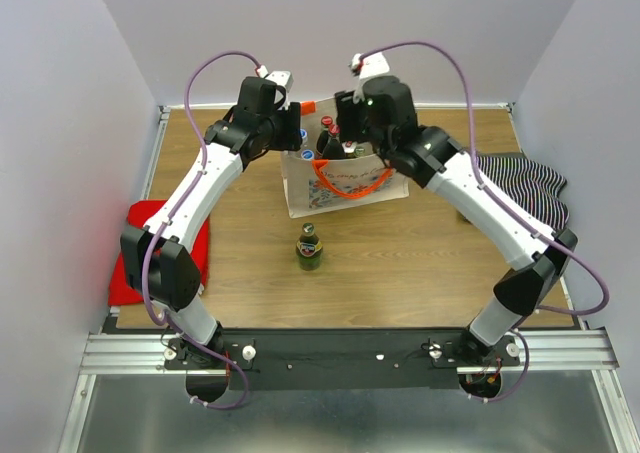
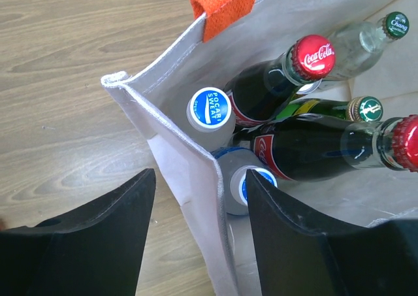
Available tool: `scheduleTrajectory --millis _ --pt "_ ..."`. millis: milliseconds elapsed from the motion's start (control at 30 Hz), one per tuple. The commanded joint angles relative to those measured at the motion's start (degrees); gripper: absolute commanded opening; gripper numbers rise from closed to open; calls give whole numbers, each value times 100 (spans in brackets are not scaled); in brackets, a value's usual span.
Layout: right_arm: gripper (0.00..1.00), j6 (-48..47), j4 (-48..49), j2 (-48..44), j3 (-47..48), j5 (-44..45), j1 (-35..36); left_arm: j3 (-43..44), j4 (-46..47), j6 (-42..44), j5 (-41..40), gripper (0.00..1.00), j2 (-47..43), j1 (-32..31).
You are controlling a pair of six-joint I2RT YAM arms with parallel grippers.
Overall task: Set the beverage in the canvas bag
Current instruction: Pick up the drink from the center of the board.
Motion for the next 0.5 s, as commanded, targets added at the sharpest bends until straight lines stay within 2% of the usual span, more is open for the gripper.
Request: scheduleTrajectory --millis 0,233,467 --pt "64 151 -377 -383 -472 521 825 183 -50 50 -24 67 23 51" --pt "64 512 -798 -181 -745 1129 1959 148 -32 50 -33 72 -4 51" --pt "64 819 -886 -67 -806 1103 2408 68 3 50 -68 74 -91 51"
